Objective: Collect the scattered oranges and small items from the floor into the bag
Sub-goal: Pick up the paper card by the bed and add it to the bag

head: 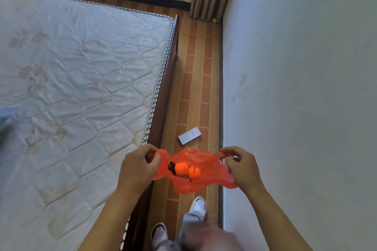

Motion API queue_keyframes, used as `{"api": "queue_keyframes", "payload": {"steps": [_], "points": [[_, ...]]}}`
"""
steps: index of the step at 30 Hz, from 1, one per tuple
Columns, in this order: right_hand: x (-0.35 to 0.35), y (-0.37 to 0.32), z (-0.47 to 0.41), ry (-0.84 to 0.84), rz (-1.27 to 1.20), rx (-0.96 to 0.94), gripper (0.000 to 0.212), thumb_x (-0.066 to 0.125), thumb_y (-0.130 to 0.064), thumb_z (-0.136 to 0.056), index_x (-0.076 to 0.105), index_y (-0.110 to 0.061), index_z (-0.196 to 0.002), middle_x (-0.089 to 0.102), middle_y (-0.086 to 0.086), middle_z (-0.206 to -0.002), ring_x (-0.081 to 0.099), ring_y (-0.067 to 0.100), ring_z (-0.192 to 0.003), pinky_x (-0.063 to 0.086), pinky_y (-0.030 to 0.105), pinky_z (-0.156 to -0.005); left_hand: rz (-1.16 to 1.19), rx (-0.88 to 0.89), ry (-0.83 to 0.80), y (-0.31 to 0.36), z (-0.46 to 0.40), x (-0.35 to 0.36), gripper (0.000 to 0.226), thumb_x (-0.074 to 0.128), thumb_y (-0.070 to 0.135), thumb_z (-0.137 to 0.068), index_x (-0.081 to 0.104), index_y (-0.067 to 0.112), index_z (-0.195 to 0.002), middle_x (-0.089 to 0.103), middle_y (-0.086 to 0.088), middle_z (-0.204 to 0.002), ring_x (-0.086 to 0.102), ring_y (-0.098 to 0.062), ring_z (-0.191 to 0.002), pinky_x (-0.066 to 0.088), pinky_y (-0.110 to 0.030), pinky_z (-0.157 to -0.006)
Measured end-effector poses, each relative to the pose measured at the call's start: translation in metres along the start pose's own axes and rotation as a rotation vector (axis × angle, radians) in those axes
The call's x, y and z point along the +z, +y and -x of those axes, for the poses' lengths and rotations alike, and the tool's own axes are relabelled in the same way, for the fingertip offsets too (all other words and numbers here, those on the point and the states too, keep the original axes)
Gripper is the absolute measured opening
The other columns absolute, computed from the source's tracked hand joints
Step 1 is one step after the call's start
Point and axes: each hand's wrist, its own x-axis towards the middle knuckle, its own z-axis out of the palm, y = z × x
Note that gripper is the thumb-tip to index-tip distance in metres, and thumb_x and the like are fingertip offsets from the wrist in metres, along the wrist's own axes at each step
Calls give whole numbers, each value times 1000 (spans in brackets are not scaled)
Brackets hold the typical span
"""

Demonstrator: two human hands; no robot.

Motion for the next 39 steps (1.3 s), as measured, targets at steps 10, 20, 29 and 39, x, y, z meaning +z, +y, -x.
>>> {"api": "queue_keyframes", "payload": {"steps": [10,20,29,39], "points": [[57,115,-109,21,7,97,33,62,0,-95,75,-30,-97,77,-12,-87,72,8,-86,61,32,-81,-68,-10,-78,-86,-90,124,16,73,23,-88,65,29,-76,64,13,-64,61,-11,-64,50,-34,-56],[125,250,-219,-26,8,156,26,66,-8,-95,78,-32,-96,77,-12,-91,73,9,-90,52,20,-73,-152,-24,-174,-184,-159,243,13,73,30,-86,63,32,-77,61,13,-67,58,-12,-60,44,-32,-53],[159,332,-297,-51,193,92,26,75,-16,-87,74,-34,-106,73,-19,-103,66,-5,-95,49,8,-80,-275,99,-154,-242,-224,294,10,73,32,-84,64,33,-81,63,19,-69,60,-10,-60,48,-31,-54],[214,408,-351,-247,670,-92,71,73,-43,-75,54,-30,-142,54,-15,-131,60,11,-114,52,34,-101,-516,252,-264,-292,-250,308,42,65,40,-87,49,44,-125,69,11,-90,69,-21,-88,54,-38,-76]]}}
